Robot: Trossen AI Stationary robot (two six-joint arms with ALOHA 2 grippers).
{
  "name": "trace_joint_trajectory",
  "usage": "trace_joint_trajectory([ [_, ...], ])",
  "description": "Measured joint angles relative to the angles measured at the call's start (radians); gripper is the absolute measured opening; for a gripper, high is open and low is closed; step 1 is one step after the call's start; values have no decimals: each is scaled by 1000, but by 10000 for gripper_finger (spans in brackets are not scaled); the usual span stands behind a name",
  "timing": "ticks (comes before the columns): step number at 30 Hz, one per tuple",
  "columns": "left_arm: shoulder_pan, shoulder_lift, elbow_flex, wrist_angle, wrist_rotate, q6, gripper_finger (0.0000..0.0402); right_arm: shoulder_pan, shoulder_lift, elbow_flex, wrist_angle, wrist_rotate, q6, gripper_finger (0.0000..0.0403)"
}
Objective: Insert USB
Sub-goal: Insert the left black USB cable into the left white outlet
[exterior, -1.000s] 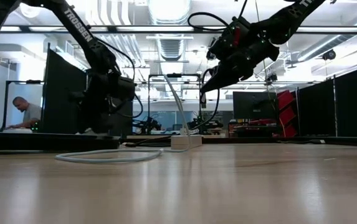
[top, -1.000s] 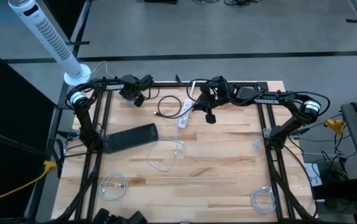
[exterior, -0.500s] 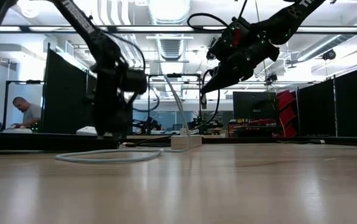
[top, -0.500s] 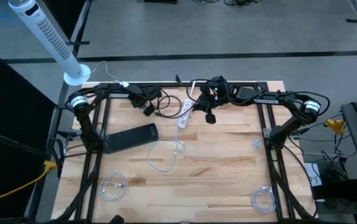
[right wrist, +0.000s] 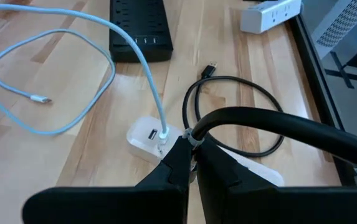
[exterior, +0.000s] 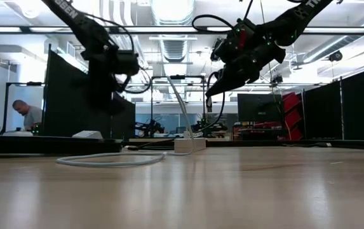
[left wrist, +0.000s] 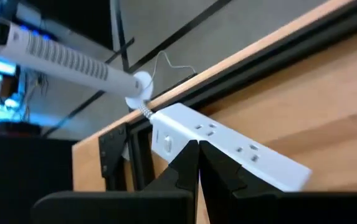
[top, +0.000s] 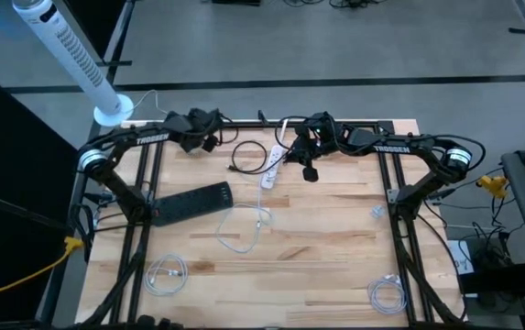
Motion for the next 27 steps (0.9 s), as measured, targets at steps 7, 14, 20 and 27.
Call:
trace_joint_trajectory([
  [7,60,32,-73,189,-2,26,0,0,0,-9,-14,0,-2,1],
  [14,82,33,-177,290,1,14,0,0,0,-9,-22,0,-5,1],
  [20,60,25,-243,337,8,-19,0,0,0,-9,-22,0,-7,1],
  [27,26,23,-246,270,46,-42,0,0,0,-9,-18,-1,5,1],
])
